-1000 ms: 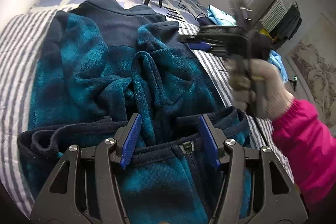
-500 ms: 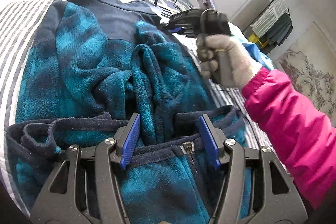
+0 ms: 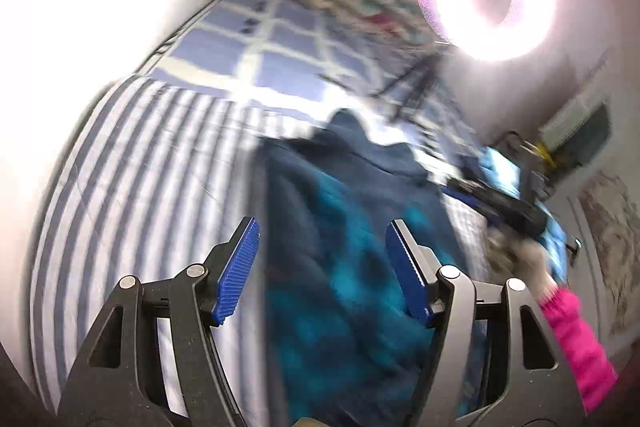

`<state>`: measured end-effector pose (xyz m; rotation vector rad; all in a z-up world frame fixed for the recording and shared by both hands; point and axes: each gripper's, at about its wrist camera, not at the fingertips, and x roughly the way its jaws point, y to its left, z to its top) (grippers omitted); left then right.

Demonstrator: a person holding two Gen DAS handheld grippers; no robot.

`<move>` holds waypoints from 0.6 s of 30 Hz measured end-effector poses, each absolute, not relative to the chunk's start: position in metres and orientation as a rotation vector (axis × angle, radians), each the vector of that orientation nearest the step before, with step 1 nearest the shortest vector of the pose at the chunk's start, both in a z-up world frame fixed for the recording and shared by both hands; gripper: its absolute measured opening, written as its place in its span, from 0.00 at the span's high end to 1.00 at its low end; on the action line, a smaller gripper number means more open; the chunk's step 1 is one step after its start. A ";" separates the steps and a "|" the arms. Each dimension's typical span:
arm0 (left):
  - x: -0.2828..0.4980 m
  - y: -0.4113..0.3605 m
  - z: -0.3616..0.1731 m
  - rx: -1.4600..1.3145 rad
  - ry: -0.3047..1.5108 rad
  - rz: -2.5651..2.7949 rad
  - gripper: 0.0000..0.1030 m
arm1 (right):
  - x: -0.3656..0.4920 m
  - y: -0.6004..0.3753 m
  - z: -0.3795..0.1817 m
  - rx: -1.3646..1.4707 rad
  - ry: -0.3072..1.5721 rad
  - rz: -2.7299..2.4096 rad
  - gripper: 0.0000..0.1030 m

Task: Fold large clothes
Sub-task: 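Grasp the shirt hem with the left gripper while the right gripper grasps the collar, then lift the held shirt end with both grippers to fold it over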

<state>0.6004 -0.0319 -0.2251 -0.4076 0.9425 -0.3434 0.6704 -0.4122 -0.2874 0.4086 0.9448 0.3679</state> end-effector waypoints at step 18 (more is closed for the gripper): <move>0.710 -0.077 -0.308 -0.293 1.043 -0.330 0.93 | 0.692 -0.376 -0.312 0.264 0.976 0.378 0.80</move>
